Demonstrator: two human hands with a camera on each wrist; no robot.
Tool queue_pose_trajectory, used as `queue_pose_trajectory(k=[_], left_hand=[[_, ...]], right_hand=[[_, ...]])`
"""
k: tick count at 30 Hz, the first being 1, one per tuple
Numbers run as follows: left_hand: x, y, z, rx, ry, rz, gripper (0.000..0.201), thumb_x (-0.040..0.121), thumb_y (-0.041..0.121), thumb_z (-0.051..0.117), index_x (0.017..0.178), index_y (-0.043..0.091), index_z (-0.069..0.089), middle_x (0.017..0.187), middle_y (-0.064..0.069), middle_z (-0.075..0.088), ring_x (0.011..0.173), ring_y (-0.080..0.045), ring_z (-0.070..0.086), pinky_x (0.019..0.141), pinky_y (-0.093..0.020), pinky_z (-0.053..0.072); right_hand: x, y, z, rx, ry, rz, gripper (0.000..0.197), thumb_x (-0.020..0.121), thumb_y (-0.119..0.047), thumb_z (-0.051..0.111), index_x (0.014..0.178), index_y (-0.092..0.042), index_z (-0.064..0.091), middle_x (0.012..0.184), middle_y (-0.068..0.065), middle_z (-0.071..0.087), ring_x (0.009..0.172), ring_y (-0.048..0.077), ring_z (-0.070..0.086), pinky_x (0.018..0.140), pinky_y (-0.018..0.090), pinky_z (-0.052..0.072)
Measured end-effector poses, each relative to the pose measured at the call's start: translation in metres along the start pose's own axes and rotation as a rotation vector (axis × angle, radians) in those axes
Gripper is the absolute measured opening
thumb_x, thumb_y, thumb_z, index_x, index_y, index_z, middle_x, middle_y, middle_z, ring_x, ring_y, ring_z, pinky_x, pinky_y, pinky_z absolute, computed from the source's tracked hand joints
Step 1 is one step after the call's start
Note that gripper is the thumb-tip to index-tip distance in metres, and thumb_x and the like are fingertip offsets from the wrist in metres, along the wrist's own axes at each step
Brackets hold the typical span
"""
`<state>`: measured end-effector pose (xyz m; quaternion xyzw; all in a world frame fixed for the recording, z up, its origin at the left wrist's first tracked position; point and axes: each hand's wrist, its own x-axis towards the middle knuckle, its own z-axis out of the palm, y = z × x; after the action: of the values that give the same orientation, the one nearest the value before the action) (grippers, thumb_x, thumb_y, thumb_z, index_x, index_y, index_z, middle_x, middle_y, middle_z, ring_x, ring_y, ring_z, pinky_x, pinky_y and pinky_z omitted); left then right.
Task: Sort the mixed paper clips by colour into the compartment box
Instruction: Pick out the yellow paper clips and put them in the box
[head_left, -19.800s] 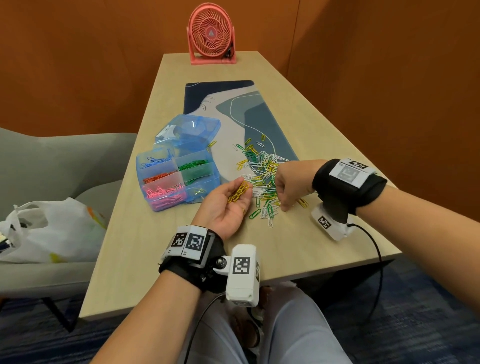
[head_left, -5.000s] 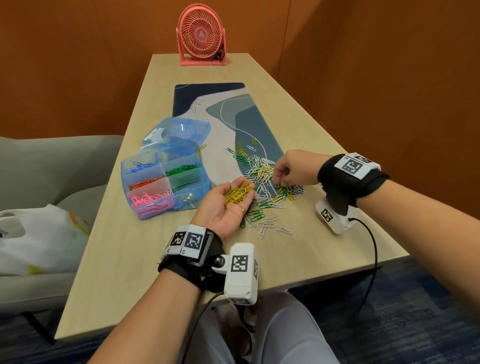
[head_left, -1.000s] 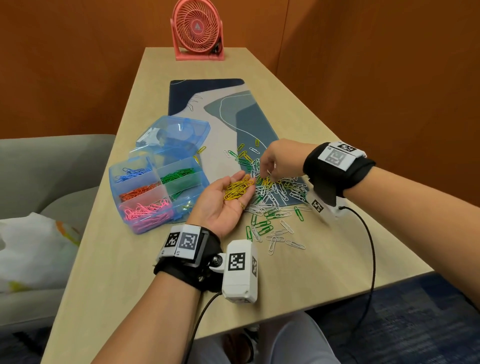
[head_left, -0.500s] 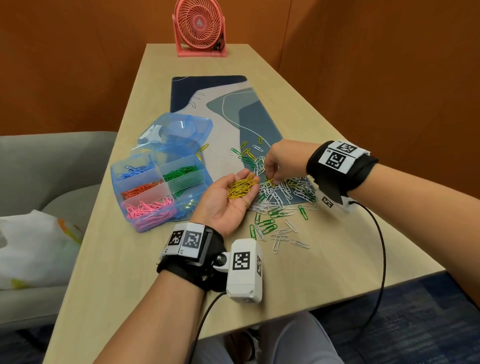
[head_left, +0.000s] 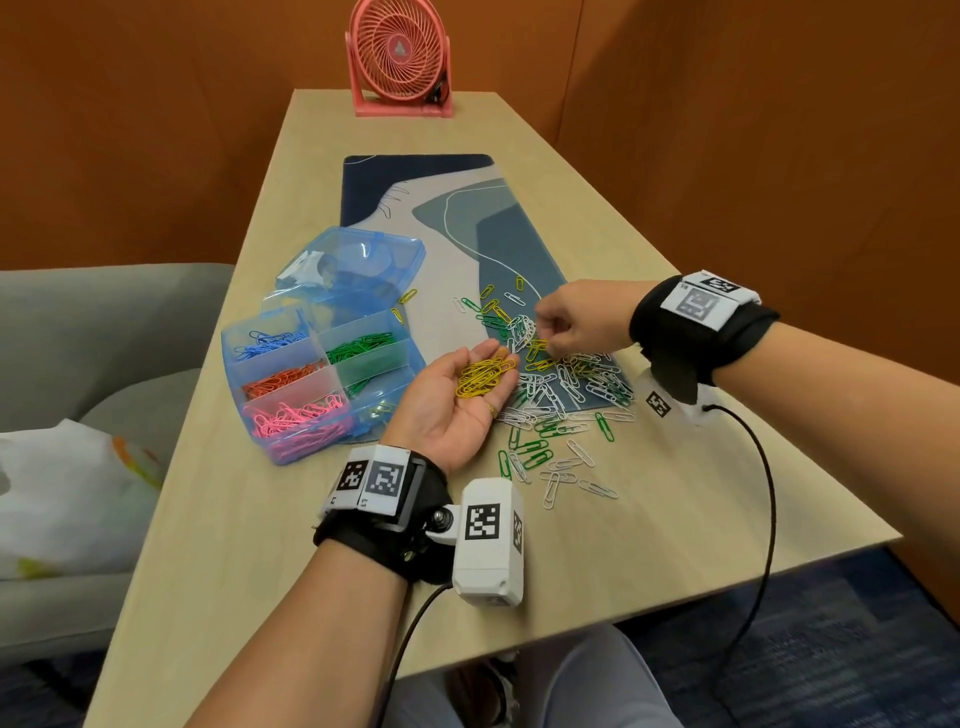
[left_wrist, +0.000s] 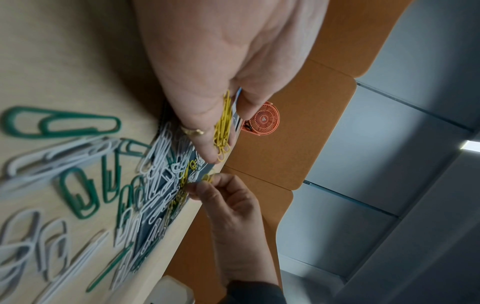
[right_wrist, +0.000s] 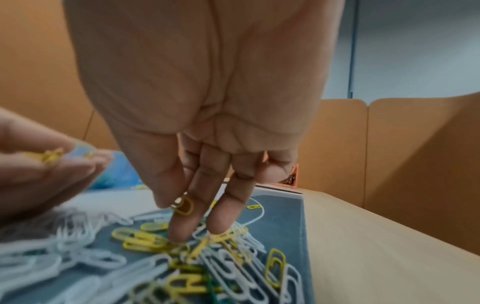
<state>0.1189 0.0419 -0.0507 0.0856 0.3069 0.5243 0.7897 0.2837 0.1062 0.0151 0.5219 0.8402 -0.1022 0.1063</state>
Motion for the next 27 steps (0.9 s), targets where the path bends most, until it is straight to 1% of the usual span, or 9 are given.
queue_pose_trajectory(k=[3, 5, 9, 11, 14, 17, 19, 20, 27], left_hand=[[-0.001, 0.000, 0.001, 0.006, 0.002, -0.001, 0.033, 0.101, 0.015, 0.031, 0.097, -0.006, 0.056, 0.099, -0.019, 0.058, 0.087, -0.030, 0.060, 0.090, -0.039, 0.046], [-0.001, 0.000, 0.002, -0.006, 0.000, -0.004, 0.034, 0.102, 0.016, 0.031, 0.098, -0.007, 0.055, 0.103, -0.020, 0.058, 0.088, -0.032, 0.060, 0.090, -0.042, 0.046], [-0.002, 0.001, 0.001, -0.037, -0.008, -0.017, 0.038, 0.103, 0.018, 0.028, 0.100, -0.010, 0.054, 0.097, -0.023, 0.063, 0.090, -0.033, 0.061, 0.094, -0.044, 0.043], [-0.002, 0.001, 0.001, -0.034, -0.010, -0.025, 0.040, 0.103, 0.019, 0.027, 0.102, -0.011, 0.054, 0.099, -0.025, 0.061, 0.092, -0.035, 0.060, 0.096, -0.044, 0.042], [-0.001, 0.001, 0.001, -0.029, 0.018, -0.019, 0.039, 0.103, 0.019, 0.027, 0.098, -0.010, 0.054, 0.096, -0.024, 0.059, 0.086, -0.035, 0.059, 0.096, -0.044, 0.041], [0.000, -0.001, 0.002, -0.001, 0.033, -0.008, 0.039, 0.103, 0.017, 0.027, 0.097, -0.009, 0.055, 0.097, -0.023, 0.059, 0.086, -0.034, 0.059, 0.093, -0.044, 0.043], [0.000, -0.001, 0.002, 0.016, 0.034, -0.004, 0.038, 0.103, 0.016, 0.027, 0.097, -0.009, 0.054, 0.096, -0.023, 0.059, 0.086, -0.034, 0.059, 0.092, -0.044, 0.043], [0.000, -0.001, 0.002, 0.020, 0.034, -0.002, 0.038, 0.103, 0.016, 0.027, 0.097, -0.008, 0.054, 0.096, -0.023, 0.059, 0.086, -0.033, 0.059, 0.091, -0.044, 0.043], [0.002, -0.002, 0.000, 0.056, 0.033, 0.000, 0.039, 0.103, 0.018, 0.025, 0.094, -0.004, 0.055, 0.095, -0.024, 0.059, 0.077, -0.031, 0.059, 0.082, -0.038, 0.048]], right_hand=[[-0.002, 0.000, -0.007, 0.164, 0.074, 0.009, 0.004, 0.087, -0.015, 0.065, 0.089, -0.013, 0.062, 0.076, -0.003, 0.064, 0.069, 0.014, 0.057, 0.061, 0.024, 0.041], [-0.005, -0.006, -0.013, 0.286, 0.105, -0.027, 0.004, 0.086, -0.016, 0.068, 0.090, -0.014, 0.066, 0.073, -0.004, 0.069, 0.063, 0.007, 0.062, 0.063, 0.019, 0.045], [-0.008, -0.030, -0.018, 0.346, 0.064, -0.134, 0.015, 0.085, -0.012, 0.068, 0.094, -0.023, 0.069, 0.066, -0.015, 0.066, 0.054, -0.008, 0.057, 0.056, 0.007, 0.044], [-0.004, -0.034, -0.018, 0.302, 0.081, -0.124, 0.018, 0.085, -0.009, 0.066, 0.096, -0.023, 0.069, 0.067, -0.014, 0.065, 0.052, -0.008, 0.057, 0.059, 0.011, 0.045], [0.002, -0.027, -0.018, 0.183, 0.124, -0.030, 0.015, 0.084, -0.005, 0.063, 0.088, -0.017, 0.072, 0.063, -0.010, 0.064, 0.052, -0.003, 0.056, 0.062, 0.019, 0.047], [0.007, -0.017, -0.009, 0.030, 0.049, 0.044, 0.011, 0.083, -0.007, 0.066, 0.085, -0.015, 0.073, 0.072, -0.005, 0.068, 0.062, 0.006, 0.055, 0.058, 0.019, 0.042], [0.008, -0.013, 0.000, -0.019, -0.006, 0.064, 0.003, 0.080, -0.016, 0.074, 0.080, -0.018, 0.071, 0.068, -0.008, 0.062, 0.062, 0.007, 0.052, 0.056, 0.020, 0.039], [0.009, -0.011, 0.003, -0.028, -0.020, 0.066, 0.008, 0.079, -0.019, 0.076, 0.077, -0.020, 0.069, 0.066, -0.008, 0.060, 0.062, 0.007, 0.052, 0.055, 0.020, 0.038], [0.009, -0.008, 0.008, -0.047, -0.087, 0.039, 0.010, 0.084, -0.017, 0.067, 0.075, -0.019, 0.066, 0.064, -0.011, 0.058, 0.066, 0.011, 0.052, 0.059, 0.024, 0.041]])
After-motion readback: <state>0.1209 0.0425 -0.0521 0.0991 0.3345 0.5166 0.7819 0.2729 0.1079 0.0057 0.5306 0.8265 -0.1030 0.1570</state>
